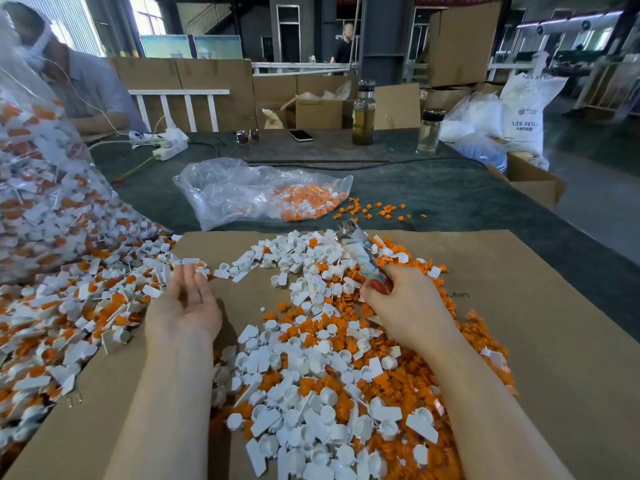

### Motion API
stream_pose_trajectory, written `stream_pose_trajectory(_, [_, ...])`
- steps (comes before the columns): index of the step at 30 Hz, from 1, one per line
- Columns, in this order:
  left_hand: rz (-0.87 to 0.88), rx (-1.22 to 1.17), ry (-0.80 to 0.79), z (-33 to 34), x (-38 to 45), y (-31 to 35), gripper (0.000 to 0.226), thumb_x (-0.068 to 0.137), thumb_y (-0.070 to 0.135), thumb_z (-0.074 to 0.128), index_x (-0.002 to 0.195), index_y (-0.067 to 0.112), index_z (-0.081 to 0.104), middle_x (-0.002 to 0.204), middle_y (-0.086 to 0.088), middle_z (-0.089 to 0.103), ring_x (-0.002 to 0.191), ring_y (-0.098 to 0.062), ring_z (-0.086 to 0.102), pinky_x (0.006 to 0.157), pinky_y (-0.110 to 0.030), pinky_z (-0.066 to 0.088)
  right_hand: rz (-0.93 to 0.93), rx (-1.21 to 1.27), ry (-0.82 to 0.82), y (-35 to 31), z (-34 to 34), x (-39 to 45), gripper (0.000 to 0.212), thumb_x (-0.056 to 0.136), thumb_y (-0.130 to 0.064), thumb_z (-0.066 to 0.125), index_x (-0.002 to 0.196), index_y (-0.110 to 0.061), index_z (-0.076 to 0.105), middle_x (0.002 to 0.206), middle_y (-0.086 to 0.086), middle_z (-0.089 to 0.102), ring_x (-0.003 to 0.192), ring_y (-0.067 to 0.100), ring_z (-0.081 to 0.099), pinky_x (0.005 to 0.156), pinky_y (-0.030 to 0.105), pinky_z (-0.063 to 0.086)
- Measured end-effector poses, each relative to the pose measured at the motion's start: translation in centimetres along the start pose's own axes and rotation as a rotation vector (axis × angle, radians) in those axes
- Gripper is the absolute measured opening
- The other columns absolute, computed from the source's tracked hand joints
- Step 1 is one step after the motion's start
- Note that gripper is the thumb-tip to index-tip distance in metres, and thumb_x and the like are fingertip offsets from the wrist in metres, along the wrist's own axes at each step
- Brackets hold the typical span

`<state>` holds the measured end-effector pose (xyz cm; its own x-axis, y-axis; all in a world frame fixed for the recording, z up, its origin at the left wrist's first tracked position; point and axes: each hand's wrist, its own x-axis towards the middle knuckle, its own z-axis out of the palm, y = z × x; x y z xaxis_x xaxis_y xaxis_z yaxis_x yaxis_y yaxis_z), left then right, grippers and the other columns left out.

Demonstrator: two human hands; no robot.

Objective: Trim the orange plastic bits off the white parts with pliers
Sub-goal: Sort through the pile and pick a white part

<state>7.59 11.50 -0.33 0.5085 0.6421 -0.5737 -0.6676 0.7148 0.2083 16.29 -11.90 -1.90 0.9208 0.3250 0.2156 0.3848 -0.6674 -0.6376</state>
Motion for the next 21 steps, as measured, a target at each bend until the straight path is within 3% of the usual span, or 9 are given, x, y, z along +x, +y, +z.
stream_pose_trajectory(3, [0.059,-0.071,-0.025,-0.1,0.3,0.3,0.031,0.105,0.013,0.042,0.129,0.007,0.060,0.108,-0.009,0.072,0.087,-0.015,0.073,0.064,-0.026,0.060,-0.012,-0.058,-0.015,0.1,0.1,0.1,0.029,0.091,-0.031,0.057,0.064,-0.026,0.048,0.059,-0.007,0.051,0.052,0.009,0.048,0.047,0.021,0.030])
stream_pose_trajectory(5, [0.087,-0.085,-0.063,-0.1,0.4,0.5,0.034,0.105,0.015,0.040,0.134,0.012,0.057,0.116,-0.008,0.070,0.099,-0.017,0.071,0.080,-0.029,0.060,-0.019,-0.098,-0.029,0.1,0.2,0.2,0.029,0.091,-0.032,0.057,0.064,-0.026,0.048,0.062,-0.006,0.052,0.054,0.010,0.049,0.048,0.022,0.031])
stream_pose_trajectory(7, [0.105,0.043,-0.086,-0.1,0.2,0.3,0.030,0.104,0.018,0.045,0.130,0.016,0.059,0.109,-0.005,0.073,0.091,-0.012,0.074,0.079,-0.026,0.060,-0.023,-0.150,-0.050,0.1,0.5,0.2,0.028,0.091,-0.034,0.057,0.066,-0.027,0.048,0.066,-0.007,0.054,0.058,0.009,0.051,0.049,0.023,0.033])
stream_pose_trajectory(9, [0.121,0.393,-0.092,0.1,-0.4,-0.3,0.017,0.098,0.019,0.058,0.113,0.016,0.066,0.091,0.002,0.077,0.069,-0.004,0.072,0.064,-0.019,0.057,-0.017,-0.219,-0.067,-0.1,0.9,0.1,0.025,0.091,-0.037,0.057,0.070,-0.027,0.049,0.071,-0.008,0.056,0.063,0.009,0.054,0.050,0.024,0.039])
stream_pose_trajectory(11, [0.149,0.802,-0.141,0.3,-1.0,-1.3,0.006,0.094,0.022,0.065,0.098,0.018,0.069,0.079,0.007,0.075,0.066,-0.002,0.067,0.061,-0.019,0.052,-0.004,-0.281,-0.073,-0.3,1.2,0.0,0.019,0.090,-0.041,0.058,0.077,-0.029,0.051,0.075,-0.009,0.057,0.067,0.010,0.056,0.052,0.026,0.046])
stream_pose_trajectory(15, [0.364,1.427,-0.407,-0.3,-1.9,-3.6,0.005,0.091,0.026,0.069,0.091,0.030,0.067,0.090,0.012,0.068,0.086,-0.005,0.061,0.064,-0.021,0.041,0.011,-0.384,-0.060,-0.7,1.8,-0.1,0.017,0.087,-0.045,0.061,0.082,-0.030,0.054,0.072,-0.011,0.055,0.063,0.008,0.053,0.046,0.024,0.039])
stream_pose_trajectory(17, [0.502,1.730,-0.539,-1.1,-2.0,-4.6,0.006,0.092,0.028,0.068,0.091,0.033,0.067,0.092,0.019,0.062,0.084,0.003,0.055,0.060,-0.016,0.034,0.014,-0.414,-0.068,-0.8,1.9,-0.1,0.017,0.086,-0.045,0.062,0.084,-0.030,0.054,0.072,-0.012,0.054,0.061,0.007,0.051,0.044,0.022,0.035])
stream_pose_trajectory(21, [0.743,2.106,-0.582,-1.7,-1.2,-5.7,0.007,0.093,0.027,0.066,0.098,0.032,0.065,0.100,0.011,0.063,0.075,0.001,0.051,0.060,-0.020,0.038,0.019,-0.425,-0.089,-0.8,2.1,0.1,0.015,0.083,-0.043,0.064,0.083,-0.030,0.056,0.071,-0.012,0.054,0.060,0.007,0.052,0.044,0.022,0.039])
